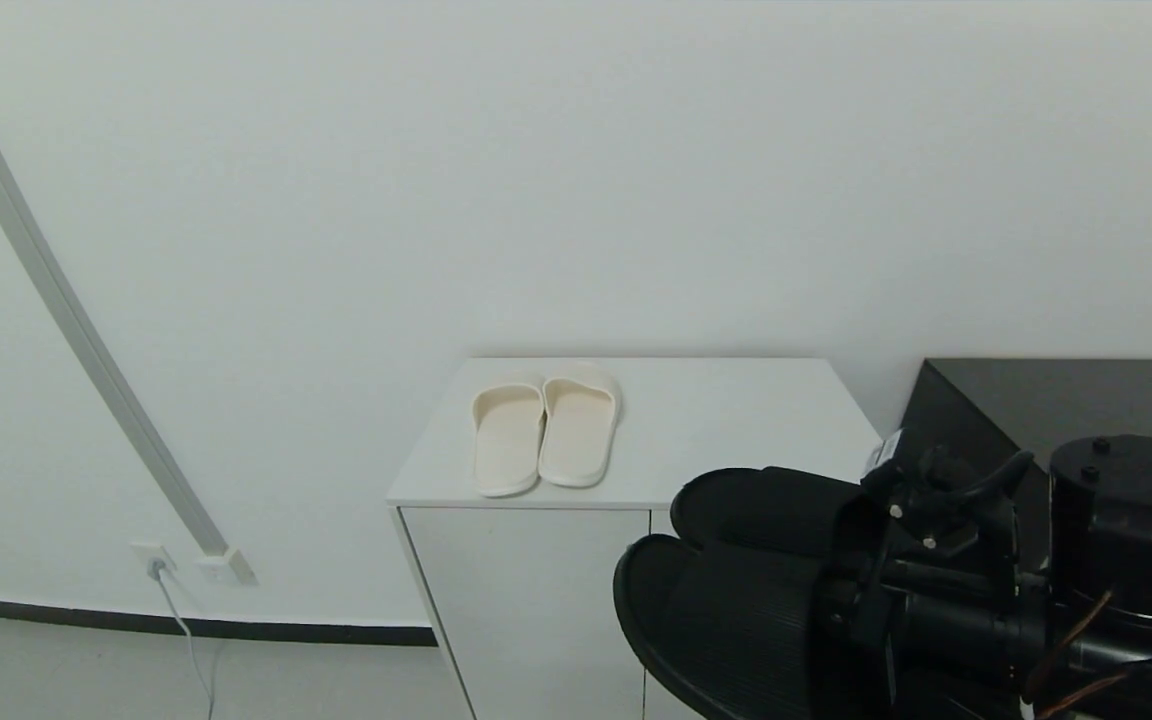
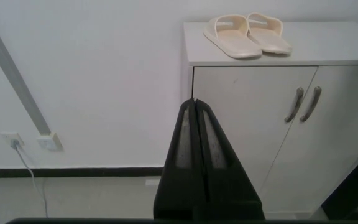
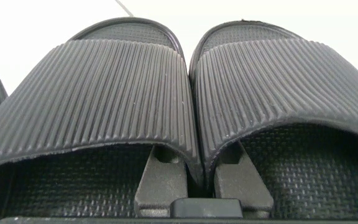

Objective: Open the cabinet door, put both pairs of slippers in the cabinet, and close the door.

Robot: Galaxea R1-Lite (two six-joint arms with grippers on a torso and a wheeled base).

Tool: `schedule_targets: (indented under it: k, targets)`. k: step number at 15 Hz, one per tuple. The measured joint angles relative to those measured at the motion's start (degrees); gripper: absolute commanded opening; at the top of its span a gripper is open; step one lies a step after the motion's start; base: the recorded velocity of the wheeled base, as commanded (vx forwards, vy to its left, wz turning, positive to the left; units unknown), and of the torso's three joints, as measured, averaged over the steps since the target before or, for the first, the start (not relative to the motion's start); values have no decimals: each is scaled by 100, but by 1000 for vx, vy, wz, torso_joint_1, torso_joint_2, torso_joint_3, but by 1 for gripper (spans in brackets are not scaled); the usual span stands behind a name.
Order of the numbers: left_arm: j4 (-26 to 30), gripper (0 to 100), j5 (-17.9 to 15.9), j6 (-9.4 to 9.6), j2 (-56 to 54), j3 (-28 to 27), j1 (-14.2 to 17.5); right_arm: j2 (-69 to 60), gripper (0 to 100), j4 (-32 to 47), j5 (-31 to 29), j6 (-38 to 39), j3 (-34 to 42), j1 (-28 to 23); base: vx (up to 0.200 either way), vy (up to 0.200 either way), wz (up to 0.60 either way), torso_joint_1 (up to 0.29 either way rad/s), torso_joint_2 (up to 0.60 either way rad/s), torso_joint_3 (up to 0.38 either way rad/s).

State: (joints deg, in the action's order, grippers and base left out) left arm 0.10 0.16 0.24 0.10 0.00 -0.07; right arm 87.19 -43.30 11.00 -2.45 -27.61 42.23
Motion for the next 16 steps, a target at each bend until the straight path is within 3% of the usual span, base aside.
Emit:
schedule_targets:
  k: [7,11,12,16]
  targets:
    - [0,0,-2,2,0,0,-2,21,0,-2,2,0,17,0,0,0,0,0,0,0]
    - [0,0,-21,2,0,0,-2,22,0,-9,13,2,44,2,0,0,0,-132,315,172]
    - [23,100,-27,7,4,-2,-2,22,0,-9,13,2,55,0,0,0,0,-159,388,212]
    - [20,100,-34,0,1,-11,-2,32,0,-11,16,2,132,2,0,0,0,-199,454,255]
